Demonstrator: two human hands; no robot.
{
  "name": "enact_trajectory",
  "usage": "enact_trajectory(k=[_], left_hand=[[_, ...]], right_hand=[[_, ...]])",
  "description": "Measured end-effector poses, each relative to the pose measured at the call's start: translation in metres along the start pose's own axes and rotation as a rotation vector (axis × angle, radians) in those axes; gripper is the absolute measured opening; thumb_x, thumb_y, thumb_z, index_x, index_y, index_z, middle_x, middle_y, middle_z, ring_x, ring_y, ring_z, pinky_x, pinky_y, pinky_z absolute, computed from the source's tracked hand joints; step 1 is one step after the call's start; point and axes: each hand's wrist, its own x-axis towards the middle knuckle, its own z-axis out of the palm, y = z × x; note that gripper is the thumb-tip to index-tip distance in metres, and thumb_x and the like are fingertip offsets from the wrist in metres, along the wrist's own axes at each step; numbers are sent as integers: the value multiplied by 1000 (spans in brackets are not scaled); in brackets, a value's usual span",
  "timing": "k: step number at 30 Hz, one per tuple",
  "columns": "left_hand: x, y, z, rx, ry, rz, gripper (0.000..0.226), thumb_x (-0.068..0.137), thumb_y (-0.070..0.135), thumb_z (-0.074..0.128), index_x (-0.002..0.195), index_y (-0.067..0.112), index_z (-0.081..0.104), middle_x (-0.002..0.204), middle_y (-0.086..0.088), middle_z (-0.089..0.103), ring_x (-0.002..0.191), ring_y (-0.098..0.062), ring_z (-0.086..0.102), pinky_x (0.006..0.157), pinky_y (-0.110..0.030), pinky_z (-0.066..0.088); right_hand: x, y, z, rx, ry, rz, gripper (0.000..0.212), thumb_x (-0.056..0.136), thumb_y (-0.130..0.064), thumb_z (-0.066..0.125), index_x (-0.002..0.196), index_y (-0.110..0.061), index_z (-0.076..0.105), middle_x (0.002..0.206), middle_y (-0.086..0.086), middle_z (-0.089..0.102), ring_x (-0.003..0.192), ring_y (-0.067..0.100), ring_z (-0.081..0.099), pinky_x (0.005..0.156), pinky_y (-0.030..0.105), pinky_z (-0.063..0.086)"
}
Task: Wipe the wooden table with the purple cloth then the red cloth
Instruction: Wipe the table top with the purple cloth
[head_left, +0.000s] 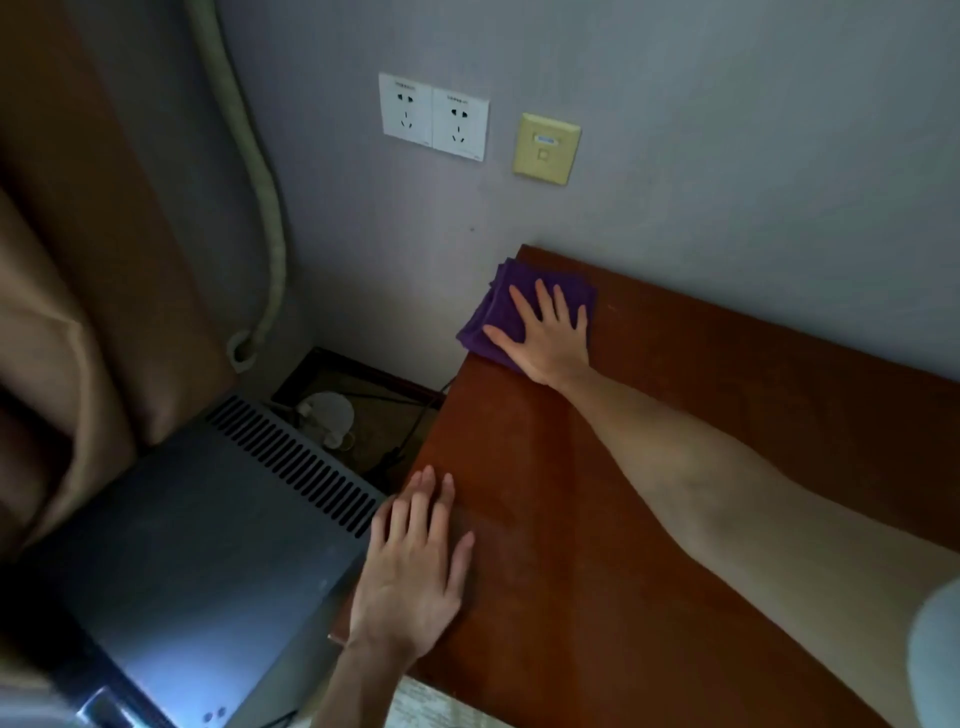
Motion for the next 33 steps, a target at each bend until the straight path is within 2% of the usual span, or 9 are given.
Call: enact_trajectory(k=[4,8,11,14,19,22,27,30,33], left_hand=[[-2,0,-5,26,-5,29,70,99,58,28,150,11,37,152,-11,41,141,-27,37,113,-46,31],[-5,1,-8,5,5,37,71,97,58,30,148,11,40,150,-14,43,139,-30,38,113,-43,27],[-5,2,-9,-32,-1,18,72,96,60,28,150,14,36,153,-11,38,139,-29,38,111,-42,27],[-5,4,-8,-50,25,24,70,96,62,25,149,19,37,153,-9,35,140,-27,36,112,-43,26],[36,28,-9,-75,27,152,60,96,60,29,150,33,31,155,-5,27,147,-23,20,116,-45,18],[56,43,-3,-58,6,176,61,97,60,22,151,33,30,155,-5,29,147,-22,21,116,-43,19],[57,42,9,32,14,150,59,99,55,27,151,28,34,151,-8,42,143,-22,33,116,-38,17],[58,42,10,42,9,146,59,100,55,27,153,28,31,152,-7,41,146,-22,31,118,-42,21],[58,43,12,52,13,157,60,101,54,25,154,28,30,153,-9,39,147,-22,29,118,-43,20]], right_hand=[[-91,10,15,-17,29,-62,91,90,-89,16,166,-41,12,177,1,5,163,24,-1,129,58,3],[-227,41,30,-49,83,-73,87,94,-87,17,166,-40,16,176,2,12,163,25,6,127,60,15],[-336,60,44,-67,105,-48,86,94,-86,30,166,-40,18,175,2,17,162,26,14,125,58,20],[-389,68,52,-100,127,-32,93,84,-86,46,162,-36,36,170,4,33,156,28,31,118,56,26],[-361,73,51,-109,138,-42,96,82,-89,46,161,-37,37,170,5,33,157,29,30,116,59,25],[-316,86,40,-79,142,-78,91,89,-92,28,164,-41,25,174,1,21,161,25,16,122,58,18],[-164,103,12,8,100,61,105,76,-100,3,164,-46,15,177,-2,6,163,21,-1,129,58,6],[-71,113,2,30,120,68,104,74,-98,15,164,-45,19,176,0,10,162,22,4,128,57,6],[-2,116,-11,45,75,81,95,84,-94,28,164,-45,15,177,-1,6,162,22,1,129,58,2]])
